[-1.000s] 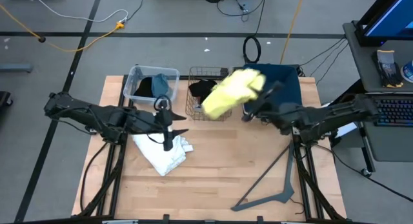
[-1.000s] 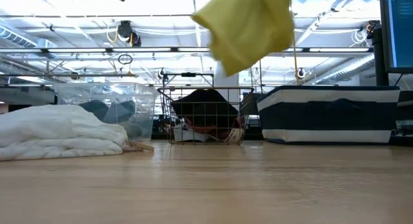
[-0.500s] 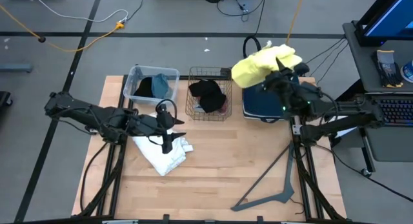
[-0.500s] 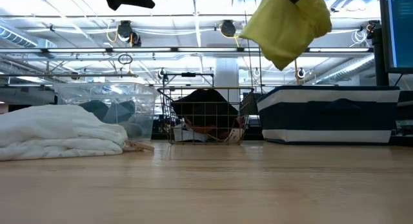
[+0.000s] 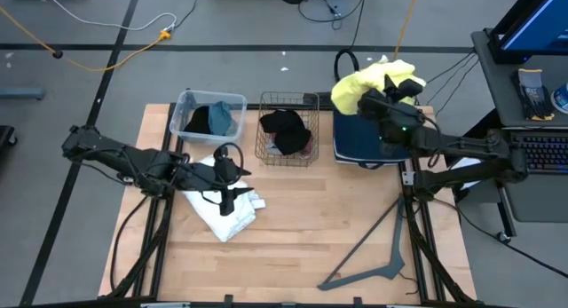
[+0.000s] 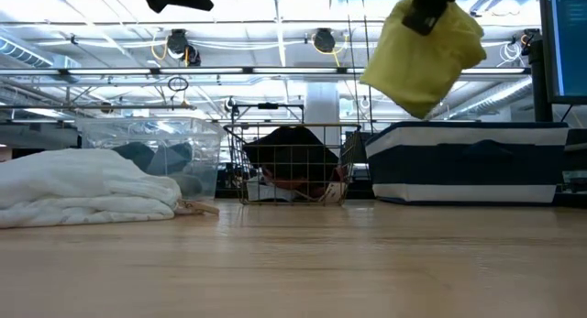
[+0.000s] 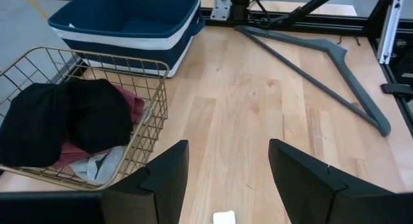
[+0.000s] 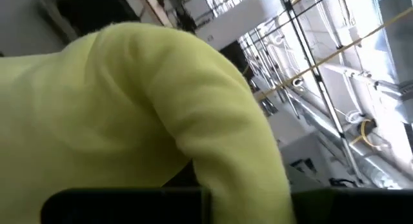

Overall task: Pick & Place Cloths
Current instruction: Put the yellow shirt into the laundry organizer

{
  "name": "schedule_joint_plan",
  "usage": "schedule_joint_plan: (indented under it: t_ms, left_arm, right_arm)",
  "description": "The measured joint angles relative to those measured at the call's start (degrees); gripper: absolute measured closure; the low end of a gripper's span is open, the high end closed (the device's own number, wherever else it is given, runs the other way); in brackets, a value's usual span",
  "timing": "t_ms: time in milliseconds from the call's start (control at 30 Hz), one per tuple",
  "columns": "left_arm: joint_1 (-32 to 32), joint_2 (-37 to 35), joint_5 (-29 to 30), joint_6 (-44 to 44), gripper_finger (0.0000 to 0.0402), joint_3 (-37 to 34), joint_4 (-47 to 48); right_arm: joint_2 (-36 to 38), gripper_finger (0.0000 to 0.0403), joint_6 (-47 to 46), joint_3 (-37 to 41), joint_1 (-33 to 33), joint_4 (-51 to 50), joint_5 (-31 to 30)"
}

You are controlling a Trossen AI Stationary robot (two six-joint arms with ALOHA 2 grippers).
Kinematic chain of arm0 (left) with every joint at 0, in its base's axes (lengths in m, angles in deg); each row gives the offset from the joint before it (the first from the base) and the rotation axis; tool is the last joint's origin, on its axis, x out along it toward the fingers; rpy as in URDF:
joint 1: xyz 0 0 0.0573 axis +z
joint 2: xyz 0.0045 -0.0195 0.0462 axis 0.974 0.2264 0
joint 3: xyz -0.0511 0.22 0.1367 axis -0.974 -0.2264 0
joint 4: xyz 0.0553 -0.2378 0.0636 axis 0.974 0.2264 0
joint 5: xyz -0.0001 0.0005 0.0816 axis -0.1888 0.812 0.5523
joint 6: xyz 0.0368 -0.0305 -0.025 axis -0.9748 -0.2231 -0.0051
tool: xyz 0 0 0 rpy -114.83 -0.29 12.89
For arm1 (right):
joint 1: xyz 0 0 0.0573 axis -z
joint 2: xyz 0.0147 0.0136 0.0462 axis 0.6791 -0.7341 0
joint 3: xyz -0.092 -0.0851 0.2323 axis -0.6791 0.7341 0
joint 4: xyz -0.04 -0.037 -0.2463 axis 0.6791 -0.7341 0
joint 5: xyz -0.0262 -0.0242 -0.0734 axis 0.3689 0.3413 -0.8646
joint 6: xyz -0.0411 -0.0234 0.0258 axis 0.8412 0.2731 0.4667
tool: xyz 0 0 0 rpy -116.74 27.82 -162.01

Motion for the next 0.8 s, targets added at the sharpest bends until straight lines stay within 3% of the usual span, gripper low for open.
schedule_joint_plan:
  t_ms: [333,600,800]
  left_arm:
    - [-0.4,0.0,0.0,1.1,0.0186,0.0,0.0]
    - [-0.4,0.0,0.0,1.1,0.0186,0.0,0.0]
    - [-0.4,0.0,0.0,1.2,0.0186,0.0,-0.1]
  right_arm:
    - [0.0,0.0374,-11.6,1.5,6.9,-12.1,0.5]
    - [0.0,0.0374,-11.8,11.4,12.1,-10.9,3.9]
    - [0.0,0.0374,-10.9,19.6,15.7,0.8,3.5]
